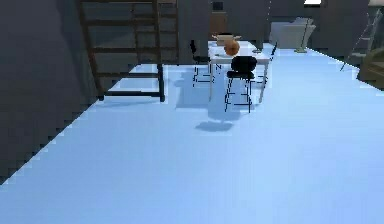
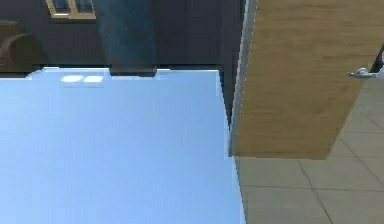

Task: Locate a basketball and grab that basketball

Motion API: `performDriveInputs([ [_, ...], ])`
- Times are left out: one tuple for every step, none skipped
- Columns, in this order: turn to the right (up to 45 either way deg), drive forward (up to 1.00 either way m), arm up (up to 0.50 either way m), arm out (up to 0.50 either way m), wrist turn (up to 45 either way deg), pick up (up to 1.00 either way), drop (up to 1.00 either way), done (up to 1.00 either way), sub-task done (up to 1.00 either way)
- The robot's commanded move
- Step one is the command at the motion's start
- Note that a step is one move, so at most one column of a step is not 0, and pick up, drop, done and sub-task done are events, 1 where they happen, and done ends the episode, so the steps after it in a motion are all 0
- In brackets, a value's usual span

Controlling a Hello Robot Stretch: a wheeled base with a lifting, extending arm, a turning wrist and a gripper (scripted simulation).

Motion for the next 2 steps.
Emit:
performDriveInputs([
  [45.0, 0.00, 0.00, 0.00, 0.0, 0.00, 0.00, 0.00, 0.00],
  [3.0, 0.00, 0.00, 0.00, 0.0, 0.00, 0.00, 0.00, 0.00],
])
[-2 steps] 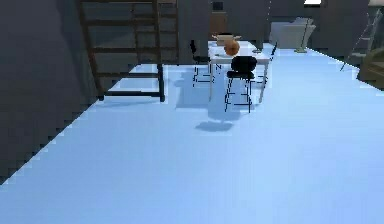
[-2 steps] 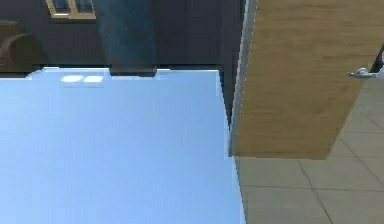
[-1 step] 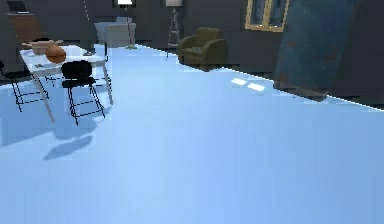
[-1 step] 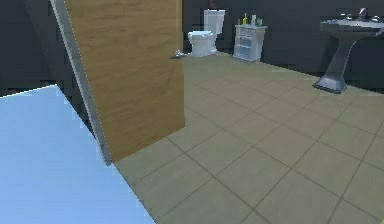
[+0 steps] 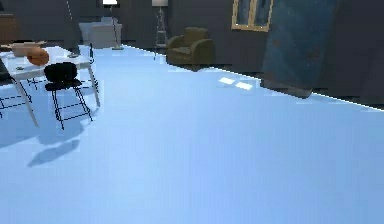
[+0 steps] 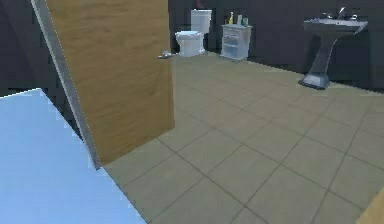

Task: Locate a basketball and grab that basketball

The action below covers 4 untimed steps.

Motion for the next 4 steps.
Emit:
performDriveInputs([
  [0.0, 0.10, 0.00, 0.00, 0.0, 0.00, 0.00, 0.00, 0.00],
  [-45.0, 0.00, 0.00, 0.00, 0.0, 0.00, 0.00, 0.00, 0.00],
  [0.0, 1.00, 0.00, 0.00, 0.0, 0.00, 0.00, 0.00, 0.00],
  [-3.0, 0.00, 0.00, 0.00, 0.0, 0.00, 0.00, 0.00, 0.00],
])
